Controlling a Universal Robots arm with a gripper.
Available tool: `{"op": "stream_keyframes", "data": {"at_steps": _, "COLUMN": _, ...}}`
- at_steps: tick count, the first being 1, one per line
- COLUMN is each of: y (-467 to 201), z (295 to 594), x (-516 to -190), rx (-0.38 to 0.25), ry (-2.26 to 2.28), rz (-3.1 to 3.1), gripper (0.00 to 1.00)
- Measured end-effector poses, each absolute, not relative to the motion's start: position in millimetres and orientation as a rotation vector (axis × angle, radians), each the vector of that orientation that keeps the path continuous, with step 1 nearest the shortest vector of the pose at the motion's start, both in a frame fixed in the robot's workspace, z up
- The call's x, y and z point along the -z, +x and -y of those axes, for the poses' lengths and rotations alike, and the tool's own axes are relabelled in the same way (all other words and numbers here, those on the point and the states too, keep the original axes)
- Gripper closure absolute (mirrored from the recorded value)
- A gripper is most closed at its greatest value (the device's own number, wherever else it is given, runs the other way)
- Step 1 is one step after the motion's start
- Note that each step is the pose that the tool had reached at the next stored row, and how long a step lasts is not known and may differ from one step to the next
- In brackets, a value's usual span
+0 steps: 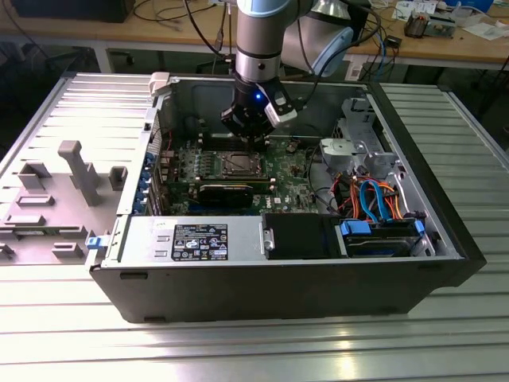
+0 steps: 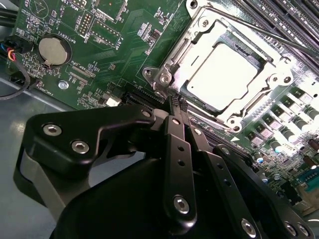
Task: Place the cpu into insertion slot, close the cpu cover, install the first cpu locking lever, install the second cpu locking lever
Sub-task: 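Install the second cpu locking lever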
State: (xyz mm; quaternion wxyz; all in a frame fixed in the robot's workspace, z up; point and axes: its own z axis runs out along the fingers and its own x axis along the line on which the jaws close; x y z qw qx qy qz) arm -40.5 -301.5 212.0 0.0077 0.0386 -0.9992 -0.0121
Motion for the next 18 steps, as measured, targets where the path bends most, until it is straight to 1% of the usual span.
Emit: {"op": "stream_keyframes", "data": {"at_steps": 18, "y": -40.5, "z": 308.7, "x": -212.0, "rx": 0.038, "ry": 0.121, "rz": 3.124, "gripper": 0.89}}
